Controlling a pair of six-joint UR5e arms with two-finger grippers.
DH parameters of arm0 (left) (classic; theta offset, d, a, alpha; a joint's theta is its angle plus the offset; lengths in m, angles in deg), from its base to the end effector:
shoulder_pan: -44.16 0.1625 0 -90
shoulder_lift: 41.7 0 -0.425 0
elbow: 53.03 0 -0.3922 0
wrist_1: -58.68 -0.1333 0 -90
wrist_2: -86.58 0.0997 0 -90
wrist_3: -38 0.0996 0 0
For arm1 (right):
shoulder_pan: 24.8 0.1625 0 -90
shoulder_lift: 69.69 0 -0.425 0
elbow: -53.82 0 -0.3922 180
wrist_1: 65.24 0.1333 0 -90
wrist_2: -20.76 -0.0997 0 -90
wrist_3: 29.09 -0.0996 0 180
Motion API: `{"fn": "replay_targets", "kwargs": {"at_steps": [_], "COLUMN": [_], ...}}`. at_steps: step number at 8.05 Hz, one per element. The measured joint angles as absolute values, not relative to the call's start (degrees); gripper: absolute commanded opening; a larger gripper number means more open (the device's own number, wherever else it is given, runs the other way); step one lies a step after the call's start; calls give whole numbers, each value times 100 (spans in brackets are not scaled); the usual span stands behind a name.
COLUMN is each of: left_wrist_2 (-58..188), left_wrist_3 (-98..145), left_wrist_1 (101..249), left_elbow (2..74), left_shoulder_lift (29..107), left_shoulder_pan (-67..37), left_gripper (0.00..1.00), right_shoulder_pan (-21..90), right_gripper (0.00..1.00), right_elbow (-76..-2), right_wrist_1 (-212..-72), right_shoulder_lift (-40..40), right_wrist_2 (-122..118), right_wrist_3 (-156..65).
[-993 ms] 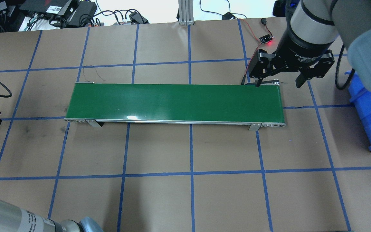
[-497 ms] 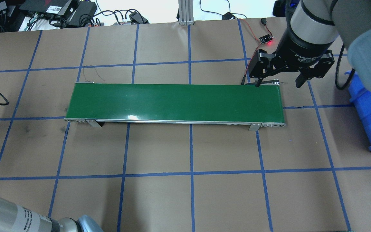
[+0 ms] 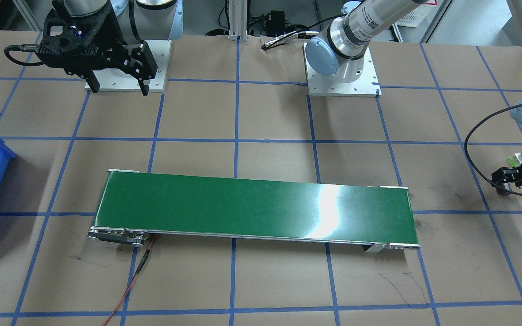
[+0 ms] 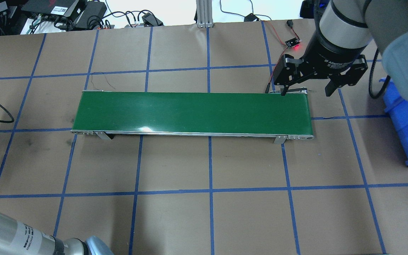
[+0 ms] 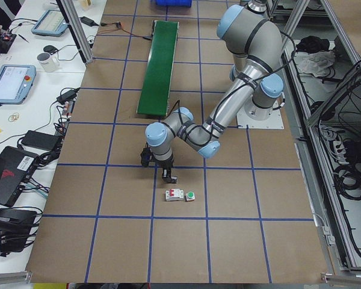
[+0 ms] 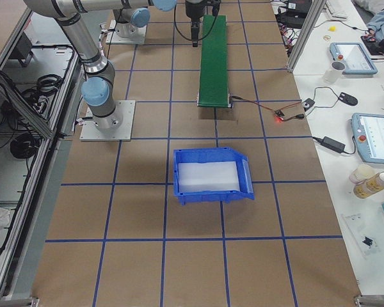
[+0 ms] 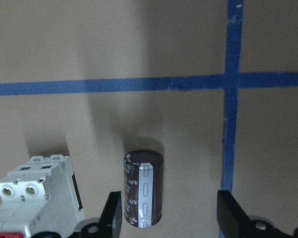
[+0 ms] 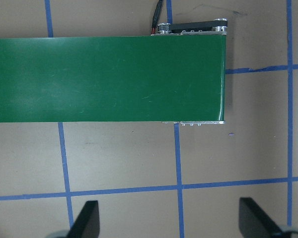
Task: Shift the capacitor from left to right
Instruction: 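Lower the left gripper and grasp the brown capacitor, then carry the capacitor with the left gripper over the belt's near end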
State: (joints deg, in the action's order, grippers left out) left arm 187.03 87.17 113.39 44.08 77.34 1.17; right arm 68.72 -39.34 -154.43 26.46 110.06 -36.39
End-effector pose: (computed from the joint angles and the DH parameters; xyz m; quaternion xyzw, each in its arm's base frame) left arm 0.3758 -0.5079 0.2033 0.0195 0.9956 0.0728 0.0553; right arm 0.1619 -0.4404 0.5098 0.0329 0.9993 -0.0184 0.0079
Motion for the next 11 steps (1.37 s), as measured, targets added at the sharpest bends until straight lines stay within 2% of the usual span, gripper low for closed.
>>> {"fn": "replay_targets", "kwargs": {"at_steps": [3, 5, 6, 7, 8, 9, 11], "left_wrist_2": [18725, 18888, 18929, 18935, 18934, 18925, 18901], "left_wrist_3": [8851, 8896, 8904, 8930, 9044, 9146, 9268], "left_wrist_1": [11298, 11292, 11291, 11291, 11291, 11294, 11303], "left_elbow": [4408, 4403, 4404, 4405, 4405, 4403, 4388], "left_shoulder_lift": [7869, 7898, 7907, 7921, 7937, 7957, 7964], "left_shoulder_pan": [162, 183, 185, 188, 188, 188, 189], "left_gripper": [72, 69, 55, 35, 10, 0, 0], "right_shoulder_pan": [6872, 6872, 6872, 6872, 6872, 6872, 6872], "right_gripper": [100, 100, 100, 100, 100, 100, 100], "right_elbow": [-3934, -3934, -3934, -3934, -3934, -3934, -3934], "right_wrist_1": [-15445, -15445, -15445, -15445, -15448, -15444, -15437], "right_shoulder_lift": [2646, 2646, 2646, 2646, 2646, 2646, 2646], "right_wrist_2": [11006, 11006, 11005, 11006, 11005, 11006, 11006], "right_wrist_3": [-3639, -3639, -3639, -3639, -3639, -3639, -3639]}}
